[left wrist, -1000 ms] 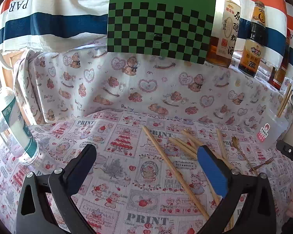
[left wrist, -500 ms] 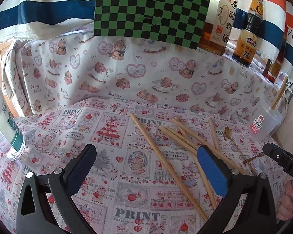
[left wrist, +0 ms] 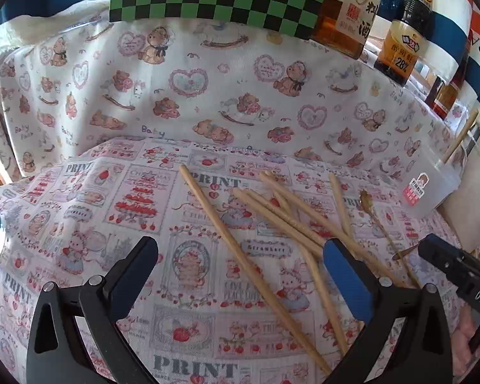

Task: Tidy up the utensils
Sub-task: 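Move the left tool back to the chopstick pile and grasp one chopstick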

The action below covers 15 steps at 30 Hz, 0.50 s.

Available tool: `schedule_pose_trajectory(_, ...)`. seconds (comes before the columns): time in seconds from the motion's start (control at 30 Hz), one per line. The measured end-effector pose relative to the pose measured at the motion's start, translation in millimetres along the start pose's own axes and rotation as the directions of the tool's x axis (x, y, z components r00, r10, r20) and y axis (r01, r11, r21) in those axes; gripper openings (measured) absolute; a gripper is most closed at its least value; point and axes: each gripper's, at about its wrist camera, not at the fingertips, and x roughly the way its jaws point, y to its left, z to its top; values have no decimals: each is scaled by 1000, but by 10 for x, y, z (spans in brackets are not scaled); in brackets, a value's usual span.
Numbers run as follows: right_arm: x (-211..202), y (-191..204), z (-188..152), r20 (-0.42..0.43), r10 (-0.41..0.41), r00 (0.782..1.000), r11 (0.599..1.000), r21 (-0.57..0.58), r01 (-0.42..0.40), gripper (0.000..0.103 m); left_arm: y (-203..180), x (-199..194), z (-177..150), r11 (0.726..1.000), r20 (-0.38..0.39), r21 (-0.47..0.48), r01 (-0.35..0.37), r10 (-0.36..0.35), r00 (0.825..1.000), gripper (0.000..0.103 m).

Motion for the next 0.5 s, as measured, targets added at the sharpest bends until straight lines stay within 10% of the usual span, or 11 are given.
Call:
schedule_pose_trajectory(0.2, -4, 11, 8, -7, 0, 1000, 1000, -8, 0, 42, 195, 165, 28, 997, -30, -75, -12, 10, 999, 82)
schedule_pose_trajectory(0.5, -57, -5, 13, 6, -2, 1000, 1000, 2, 2, 41, -120, 280, 5, 987, -77, 88, -131, 138, 987, 73)
